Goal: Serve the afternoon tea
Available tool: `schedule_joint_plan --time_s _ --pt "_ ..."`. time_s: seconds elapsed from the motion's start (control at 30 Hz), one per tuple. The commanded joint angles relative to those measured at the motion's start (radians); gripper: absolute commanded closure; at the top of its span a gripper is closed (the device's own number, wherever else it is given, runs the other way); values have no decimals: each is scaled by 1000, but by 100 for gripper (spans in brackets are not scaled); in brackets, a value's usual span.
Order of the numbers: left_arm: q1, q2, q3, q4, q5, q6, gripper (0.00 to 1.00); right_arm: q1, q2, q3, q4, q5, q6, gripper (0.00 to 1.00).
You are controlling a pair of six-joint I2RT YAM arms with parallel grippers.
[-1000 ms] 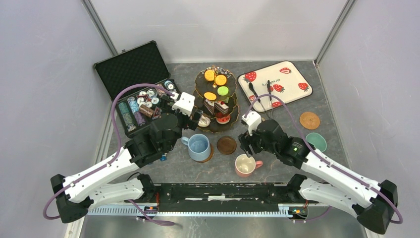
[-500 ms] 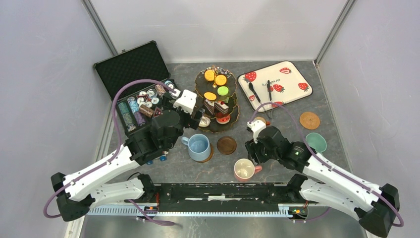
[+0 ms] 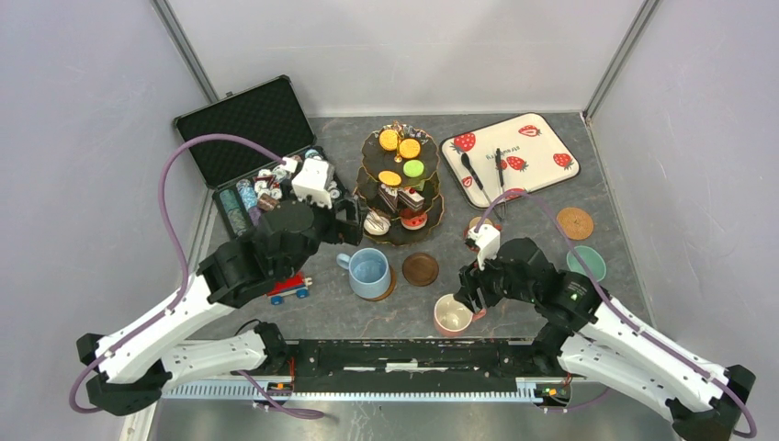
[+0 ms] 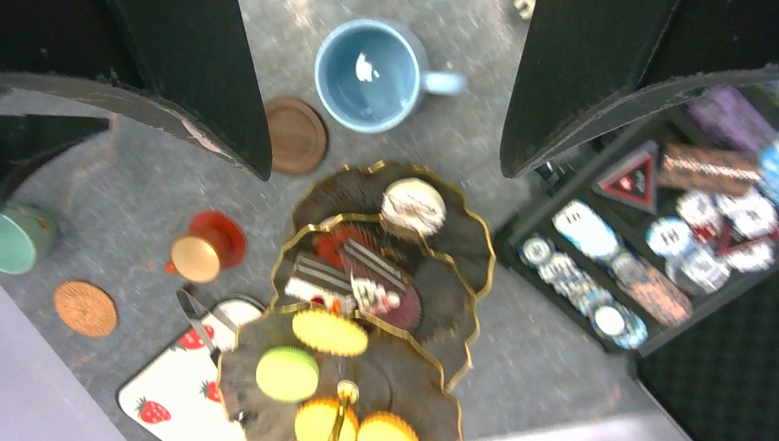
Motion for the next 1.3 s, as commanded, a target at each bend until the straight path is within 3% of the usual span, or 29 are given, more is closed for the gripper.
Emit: schedule_joint_plan --time_s 0.0,0.3,0.47,0.6,0.7,1.0,1.27 --pt "4 -71 -76 -119 80 -264 0 6 20 -72 63 -88 5 35" --pt "4 -9 -156 -170 307 -339 1 13 91 -120 79 4 23 48" --pt "4 56 -222 -107 381 -372 8 22 104 -120 116 73 51 65" --pt "5 85 -296 -10 405 -395 9 24 122 -100 158 126 80 86" --pt "4 130 -334 57 418 -400 14 24 141 -92 207 137 89 95" --pt "4 267 -317 132 373 -328 31 24 201 1 255 181 52 100" --pt "3 384 -306 191 426 -308 42 24 175 28 260 232 46 100"
